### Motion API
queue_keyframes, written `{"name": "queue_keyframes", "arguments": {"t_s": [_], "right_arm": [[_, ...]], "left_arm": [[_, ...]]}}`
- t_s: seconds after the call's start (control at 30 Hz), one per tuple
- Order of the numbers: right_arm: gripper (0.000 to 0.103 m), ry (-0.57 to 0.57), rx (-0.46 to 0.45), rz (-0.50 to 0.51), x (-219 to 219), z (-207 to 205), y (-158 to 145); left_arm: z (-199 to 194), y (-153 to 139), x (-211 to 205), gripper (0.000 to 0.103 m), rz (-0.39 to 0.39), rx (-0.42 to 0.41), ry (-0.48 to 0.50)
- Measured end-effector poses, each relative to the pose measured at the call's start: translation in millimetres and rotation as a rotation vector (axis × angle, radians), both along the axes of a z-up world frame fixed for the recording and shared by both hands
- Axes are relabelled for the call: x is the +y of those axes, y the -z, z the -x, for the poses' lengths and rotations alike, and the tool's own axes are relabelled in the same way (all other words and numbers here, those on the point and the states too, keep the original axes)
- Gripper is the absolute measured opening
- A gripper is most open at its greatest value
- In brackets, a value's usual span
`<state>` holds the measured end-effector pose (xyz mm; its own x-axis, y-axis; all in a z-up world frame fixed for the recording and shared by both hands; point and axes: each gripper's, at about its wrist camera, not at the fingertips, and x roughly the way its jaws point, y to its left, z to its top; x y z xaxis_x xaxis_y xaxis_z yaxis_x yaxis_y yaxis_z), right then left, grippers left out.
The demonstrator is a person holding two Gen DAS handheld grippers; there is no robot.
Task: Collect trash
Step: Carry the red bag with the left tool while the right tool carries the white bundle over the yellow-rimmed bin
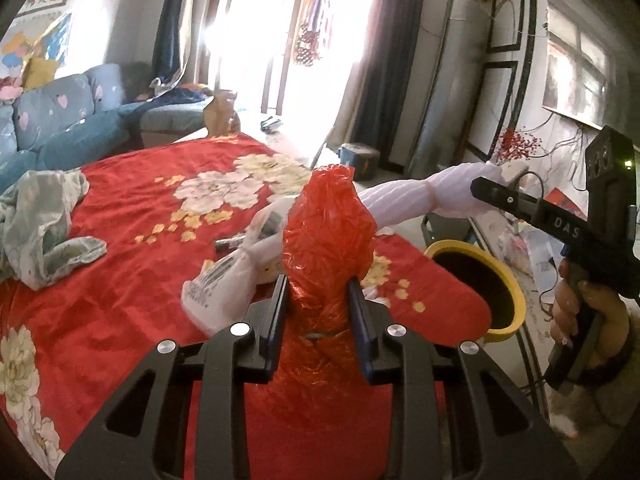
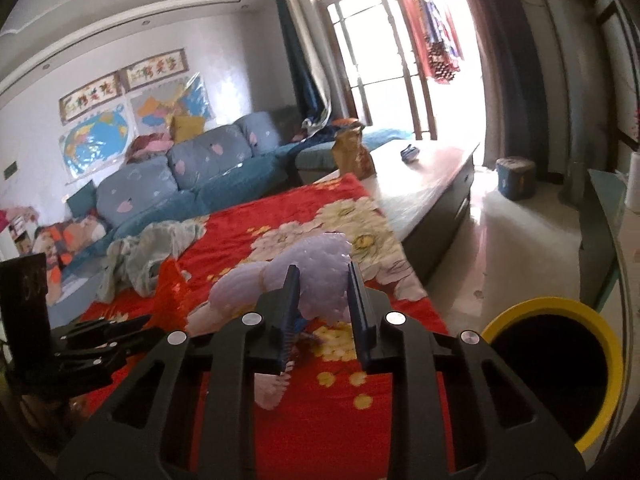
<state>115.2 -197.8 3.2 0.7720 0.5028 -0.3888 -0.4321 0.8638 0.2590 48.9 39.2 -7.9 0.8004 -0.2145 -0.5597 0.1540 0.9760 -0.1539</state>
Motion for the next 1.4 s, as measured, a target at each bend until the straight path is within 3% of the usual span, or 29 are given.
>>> {"name": "queue_keyframes", "arguments": {"t_s": [0.57, 1.4], "right_arm": [[0.018, 0.210, -0.014, -0.010, -69.1, -1.2, -8.4], [0.018, 0.430, 0.067, -0.026, -139.8, -14.2, 20.6]], "left_arm": [[-24.9, -11.6, -58.8, 0.028, -0.010, -0.029, 0.121], [-60.7, 5.0, -144.0, 0.028, 0.009, 0.015, 0.271]]}}
